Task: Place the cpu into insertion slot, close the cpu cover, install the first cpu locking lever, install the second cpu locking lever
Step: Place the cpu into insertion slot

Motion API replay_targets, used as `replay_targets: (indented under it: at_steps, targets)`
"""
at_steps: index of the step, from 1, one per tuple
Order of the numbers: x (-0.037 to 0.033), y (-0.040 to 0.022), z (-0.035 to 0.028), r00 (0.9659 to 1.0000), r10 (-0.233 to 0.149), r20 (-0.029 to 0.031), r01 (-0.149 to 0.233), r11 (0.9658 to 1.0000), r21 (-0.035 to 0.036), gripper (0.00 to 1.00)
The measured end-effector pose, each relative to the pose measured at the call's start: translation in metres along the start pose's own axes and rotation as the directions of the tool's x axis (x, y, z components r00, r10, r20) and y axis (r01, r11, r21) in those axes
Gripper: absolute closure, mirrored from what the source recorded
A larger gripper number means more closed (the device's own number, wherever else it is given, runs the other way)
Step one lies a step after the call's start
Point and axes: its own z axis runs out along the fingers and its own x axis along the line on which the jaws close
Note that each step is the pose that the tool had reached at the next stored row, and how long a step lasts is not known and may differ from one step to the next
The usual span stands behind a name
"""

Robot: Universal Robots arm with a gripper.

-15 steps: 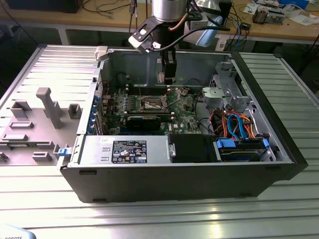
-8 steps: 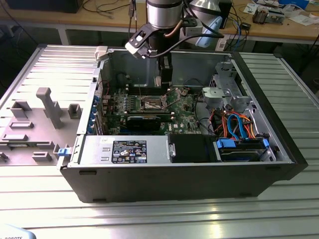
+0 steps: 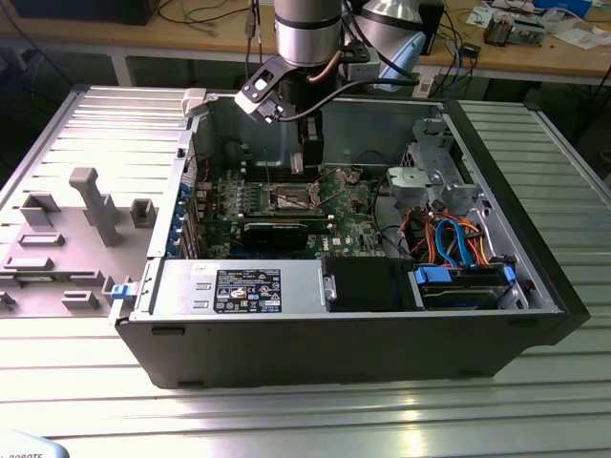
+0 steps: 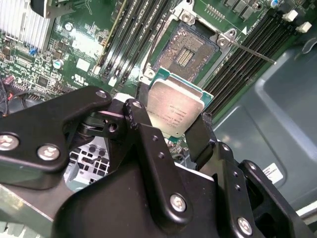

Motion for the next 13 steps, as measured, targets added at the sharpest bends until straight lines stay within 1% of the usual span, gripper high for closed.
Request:
replay_targets:
  at_steps: [13]
  targets:
    - [0.0,-0.0001,0.0005,1.0,0.0,-0.0004,0.0,1.0,-0.0002,0.46]
